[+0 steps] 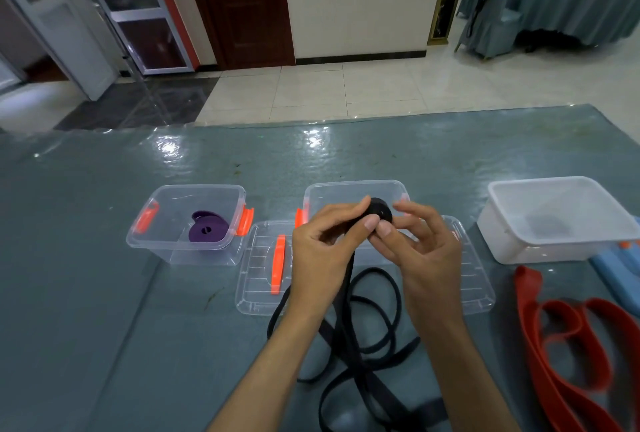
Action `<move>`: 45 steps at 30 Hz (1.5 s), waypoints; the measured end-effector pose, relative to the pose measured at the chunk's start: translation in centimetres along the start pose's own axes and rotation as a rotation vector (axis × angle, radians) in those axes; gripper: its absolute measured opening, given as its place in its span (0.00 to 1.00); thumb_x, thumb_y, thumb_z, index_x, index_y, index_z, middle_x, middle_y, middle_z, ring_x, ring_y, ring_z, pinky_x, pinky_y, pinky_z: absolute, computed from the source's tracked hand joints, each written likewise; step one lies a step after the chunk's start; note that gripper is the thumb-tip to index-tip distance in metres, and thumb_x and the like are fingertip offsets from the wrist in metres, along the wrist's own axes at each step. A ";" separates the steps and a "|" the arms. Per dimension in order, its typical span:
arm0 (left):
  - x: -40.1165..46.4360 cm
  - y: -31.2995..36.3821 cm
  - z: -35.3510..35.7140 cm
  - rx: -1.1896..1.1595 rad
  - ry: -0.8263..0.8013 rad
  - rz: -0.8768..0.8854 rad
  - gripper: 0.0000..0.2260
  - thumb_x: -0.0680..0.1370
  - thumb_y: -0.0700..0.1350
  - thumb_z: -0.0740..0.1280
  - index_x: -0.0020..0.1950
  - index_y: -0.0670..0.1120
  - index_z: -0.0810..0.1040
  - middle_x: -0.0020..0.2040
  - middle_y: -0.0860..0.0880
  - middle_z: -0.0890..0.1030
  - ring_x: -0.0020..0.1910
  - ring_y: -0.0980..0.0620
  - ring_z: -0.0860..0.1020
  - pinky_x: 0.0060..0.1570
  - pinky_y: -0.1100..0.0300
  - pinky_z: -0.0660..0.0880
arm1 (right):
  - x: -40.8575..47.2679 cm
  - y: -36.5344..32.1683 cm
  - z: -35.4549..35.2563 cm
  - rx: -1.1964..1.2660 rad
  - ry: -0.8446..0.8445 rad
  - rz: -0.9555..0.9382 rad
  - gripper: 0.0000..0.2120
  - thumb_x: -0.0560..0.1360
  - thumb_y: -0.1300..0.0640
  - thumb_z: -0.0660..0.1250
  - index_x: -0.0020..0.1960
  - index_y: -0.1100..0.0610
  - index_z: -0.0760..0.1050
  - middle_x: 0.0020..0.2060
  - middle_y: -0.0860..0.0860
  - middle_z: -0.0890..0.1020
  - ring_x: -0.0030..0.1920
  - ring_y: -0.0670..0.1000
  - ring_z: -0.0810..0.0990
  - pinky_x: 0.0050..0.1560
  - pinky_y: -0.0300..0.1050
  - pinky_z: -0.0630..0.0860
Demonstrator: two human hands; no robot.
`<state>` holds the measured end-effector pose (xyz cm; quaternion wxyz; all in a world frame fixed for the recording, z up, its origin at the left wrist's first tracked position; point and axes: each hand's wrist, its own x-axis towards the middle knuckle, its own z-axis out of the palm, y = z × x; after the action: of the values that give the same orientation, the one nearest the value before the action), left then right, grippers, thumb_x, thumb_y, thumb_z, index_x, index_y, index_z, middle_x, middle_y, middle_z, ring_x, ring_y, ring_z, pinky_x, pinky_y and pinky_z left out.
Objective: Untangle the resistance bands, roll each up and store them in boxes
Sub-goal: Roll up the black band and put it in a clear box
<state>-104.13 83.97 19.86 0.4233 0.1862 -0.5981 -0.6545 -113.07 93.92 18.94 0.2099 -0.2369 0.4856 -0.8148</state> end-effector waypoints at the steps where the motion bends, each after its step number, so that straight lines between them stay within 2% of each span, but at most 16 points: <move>1: 0.0 0.0 -0.2 -0.001 -0.028 -0.014 0.11 0.77 0.38 0.76 0.59 0.43 0.87 0.54 0.45 0.88 0.57 0.48 0.86 0.57 0.62 0.80 | 0.0 0.1 0.0 0.000 -0.007 -0.003 0.12 0.73 0.57 0.78 0.56 0.57 0.83 0.47 0.58 0.88 0.52 0.59 0.89 0.53 0.51 0.86; 6: 0.0 -0.2 -1.2 0.123 -0.046 0.034 0.10 0.79 0.41 0.76 0.59 0.49 0.87 0.54 0.50 0.88 0.56 0.49 0.86 0.57 0.60 0.81 | 0.8 0.1 -0.8 -0.215 -0.069 0.005 0.03 0.76 0.56 0.78 0.49 0.52 0.85 0.50 0.53 0.89 0.51 0.55 0.89 0.42 0.42 0.83; 9: -0.4 -0.2 -1.0 0.178 -0.028 0.049 0.08 0.78 0.45 0.77 0.56 0.52 0.85 0.53 0.51 0.88 0.55 0.48 0.87 0.57 0.59 0.81 | 1.3 -0.1 -1.2 -0.266 -0.047 -0.016 0.04 0.75 0.56 0.78 0.47 0.55 0.85 0.47 0.54 0.89 0.44 0.54 0.89 0.39 0.41 0.82; 12: -0.2 -0.4 -0.9 0.150 -0.002 0.033 0.07 0.77 0.45 0.78 0.52 0.54 0.87 0.52 0.52 0.89 0.55 0.50 0.87 0.56 0.60 0.81 | 1.4 -0.2 -1.1 -0.246 -0.051 -0.027 0.06 0.76 0.58 0.78 0.50 0.57 0.83 0.47 0.54 0.89 0.44 0.55 0.89 0.41 0.44 0.85; 16: -0.3 -0.7 -1.4 0.185 -0.080 0.054 0.13 0.78 0.42 0.77 0.61 0.52 0.87 0.56 0.50 0.87 0.59 0.47 0.85 0.58 0.59 0.81 | 1.1 0.0 -0.8 -0.210 -0.064 -0.027 0.07 0.80 0.62 0.73 0.57 0.57 0.82 0.51 0.54 0.87 0.48 0.58 0.89 0.44 0.50 0.87; 21: 0.0 -0.6 -1.9 0.277 -0.136 0.080 0.15 0.80 0.42 0.74 0.66 0.53 0.85 0.54 0.52 0.83 0.58 0.45 0.83 0.57 0.59 0.80 | 0.9 0.2 -0.7 -0.145 -0.114 0.006 0.05 0.81 0.63 0.72 0.56 0.62 0.79 0.52 0.57 0.87 0.49 0.60 0.89 0.46 0.54 0.87; 24: 0.0 -0.1 -1.9 0.312 -0.169 0.107 0.14 0.81 0.43 0.73 0.66 0.53 0.85 0.53 0.53 0.83 0.55 0.45 0.83 0.55 0.58 0.80 | 1.0 0.0 -0.7 -0.159 -0.083 -0.032 0.04 0.79 0.63 0.74 0.52 0.58 0.80 0.48 0.56 0.88 0.46 0.60 0.90 0.44 0.54 0.87; 28: -0.3 -0.1 -1.0 0.142 -0.040 0.028 0.12 0.78 0.41 0.77 0.60 0.51 0.85 0.53 0.50 0.87 0.55 0.49 0.86 0.55 0.61 0.80 | 0.6 0.4 -0.3 -0.164 -0.012 -0.121 0.04 0.79 0.62 0.74 0.52 0.56 0.81 0.47 0.56 0.88 0.45 0.59 0.90 0.44 0.52 0.87; 32: -0.5 -0.3 -0.8 -0.007 0.041 -0.021 0.10 0.77 0.38 0.77 0.53 0.51 0.87 0.53 0.46 0.88 0.55 0.47 0.87 0.56 0.59 0.81 | 0.7 0.2 -0.2 -0.188 -0.042 -0.055 0.06 0.77 0.54 0.76 0.50 0.54 0.81 0.50 0.53 0.88 0.48 0.57 0.90 0.43 0.53 0.87; 36: -0.2 0.0 -1.6 0.030 0.034 -0.008 0.10 0.76 0.39 0.78 0.55 0.50 0.88 0.54 0.48 0.89 0.56 0.48 0.87 0.58 0.59 0.81 | 1.7 -0.2 -1.3 -0.357 -0.119 -0.056 0.06 0.74 0.54 0.79 0.46 0.53 0.83 0.49 0.52 0.89 0.52 0.54 0.89 0.51 0.58 0.86; 39: -0.3 0.1 -1.1 0.028 0.055 -0.003 0.10 0.75 0.43 0.79 0.55 0.52 0.88 0.53 0.48 0.89 0.55 0.48 0.87 0.57 0.57 0.81 | 1.4 -0.3 -0.7 -0.271 -0.048 -0.107 0.08 0.73 0.53 0.79 0.50 0.51 0.84 0.46 0.53 0.89 0.49 0.55 0.89 0.51 0.51 0.86; 41: -0.6 0.1 -0.3 -0.013 0.092 -0.001 0.10 0.75 0.45 0.79 0.56 0.53 0.88 0.53 0.47 0.89 0.56 0.47 0.87 0.58 0.56 0.82 | 1.0 -0.2 0.1 -0.198 -0.002 -0.156 0.07 0.75 0.56 0.79 0.53 0.50 0.85 0.47 0.54 0.89 0.50 0.55 0.89 0.50 0.46 0.86; 45: -0.7 -0.2 -0.3 -0.007 0.057 0.025 0.12 0.77 0.43 0.76 0.60 0.52 0.87 0.58 0.51 0.87 0.61 0.51 0.85 0.60 0.62 0.79 | 0.5 0.2 0.6 -0.070 0.040 -0.150 0.07 0.76 0.63 0.76 0.49 0.52 0.85 0.49 0.55 0.87 0.54 0.60 0.88 0.52 0.51 0.86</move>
<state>-103.53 84.32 19.44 0.4489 0.1960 -0.5857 -0.6457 -113.09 93.11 19.06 0.1302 -0.2633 0.4987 -0.8155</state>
